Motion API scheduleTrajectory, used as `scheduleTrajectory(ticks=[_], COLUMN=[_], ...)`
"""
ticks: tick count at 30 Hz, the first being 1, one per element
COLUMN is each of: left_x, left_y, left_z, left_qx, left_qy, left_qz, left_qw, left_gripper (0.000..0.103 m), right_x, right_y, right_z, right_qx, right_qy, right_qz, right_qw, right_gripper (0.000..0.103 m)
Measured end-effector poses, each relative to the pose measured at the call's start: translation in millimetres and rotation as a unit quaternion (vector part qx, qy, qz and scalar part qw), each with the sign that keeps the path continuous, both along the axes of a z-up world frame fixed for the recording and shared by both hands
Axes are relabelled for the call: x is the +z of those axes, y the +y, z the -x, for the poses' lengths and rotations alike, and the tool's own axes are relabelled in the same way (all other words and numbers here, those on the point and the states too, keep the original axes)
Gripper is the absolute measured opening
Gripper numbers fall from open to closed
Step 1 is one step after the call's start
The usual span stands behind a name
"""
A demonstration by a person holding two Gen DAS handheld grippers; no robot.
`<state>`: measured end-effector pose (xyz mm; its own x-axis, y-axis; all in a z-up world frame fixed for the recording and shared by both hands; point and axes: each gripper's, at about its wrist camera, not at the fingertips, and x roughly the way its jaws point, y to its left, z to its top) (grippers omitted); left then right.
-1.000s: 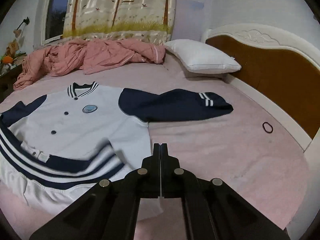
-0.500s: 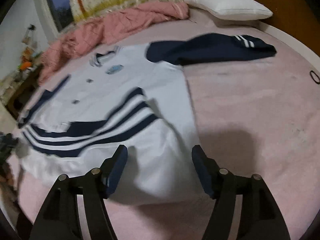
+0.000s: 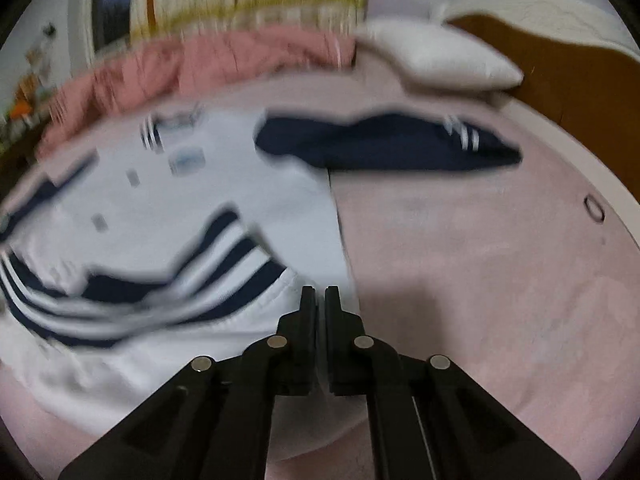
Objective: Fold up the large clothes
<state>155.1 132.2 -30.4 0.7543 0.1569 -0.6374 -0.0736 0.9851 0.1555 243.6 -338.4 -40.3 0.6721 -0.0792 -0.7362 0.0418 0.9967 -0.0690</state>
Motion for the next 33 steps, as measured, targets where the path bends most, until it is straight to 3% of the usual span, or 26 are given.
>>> scheduleTrajectory(ticks=[2, 4, 5, 6, 7, 8, 11, 13, 19, 23, 27, 33], left_x=[7.7, 19.3, 24.0, 29.0, 32.4, 34.6, 34.0, 28.4, 10.5, -9.0, -22.5, -25.1], left_y=[2.7, 4.1, 3.9, 3.1, 1.6, -0.5, -11.4, -26.3, -76.2, -93.2, -95.6, -88.1], left_z=[6.2, 15.0, 18.9, 23.9, 28.4, 31.6, 39.4, 39.9, 50.3, 47.5, 43.7, 32.9], left_qx=[0.003, 0.001, -0.003, -0.007, -0.013, -0.020, -0.051, -0.099, -0.176, -0.190, -0.191, -0.143], left_qy=[-0.020, -0.047, -0.057, -0.068, -0.075, -0.078, -0.073, -0.056, -0.031, 0.007, 0.032, 0.030], left_qz=[0.006, 0.013, 0.016, 0.019, 0.024, 0.027, 0.033, 0.021, -0.064, -0.103, -0.116, -0.128], left_qw=[0.9998, 0.9988, 0.9982, 0.9975, 0.9968, 0.9964, 0.9955, 0.9933, 0.9818, 0.9762, 0.9743, 0.9810], left_gripper=[0.098, 0.098, 0.098, 0.098, 0.098, 0.099, 0.103, 0.103, 0.103, 0.103, 0.103, 0.103], right_x=[-1.2, 11.7, 19.2, 26.5, 31.1, 36.6, 47.1, 47.1, 23.9, 0.4, -19.4, -19.2], right_y=[-3.0, -5.8, -5.5, -3.5, 0.9, 7.3, 36.4, 54.2, 113.8, 140.4, 156.0, 147.6], right_z=[7.5, 23.4, 33.7, 45.5, 53.3, 60.0, 81.4, 91.1, 106.2, 112.0, 110.9, 97.9], right_qx=[-0.005, -0.007, -0.009, -0.009, -0.005, 0.010, 0.077, 0.113, 0.219, 0.269, 0.260, 0.211], right_qy=[0.001, -0.030, -0.053, -0.077, -0.091, -0.107, -0.137, -0.138, -0.089, -0.047, -0.034, -0.029], right_qz=[-0.010, -0.026, -0.028, -0.024, -0.018, -0.011, 0.008, 0.010, 0.048, 0.100, 0.171, 0.181], right_qw=[1.000, 0.999, 0.998, 0.997, 0.996, 0.994, 0.988, 0.984, 0.970, 0.957, 0.950, 0.960], right_gripper=[0.006, 0.018, 0.040, 0.077, 0.092, 0.101, 0.101, 0.102, 0.103, 0.103, 0.103, 0.103])
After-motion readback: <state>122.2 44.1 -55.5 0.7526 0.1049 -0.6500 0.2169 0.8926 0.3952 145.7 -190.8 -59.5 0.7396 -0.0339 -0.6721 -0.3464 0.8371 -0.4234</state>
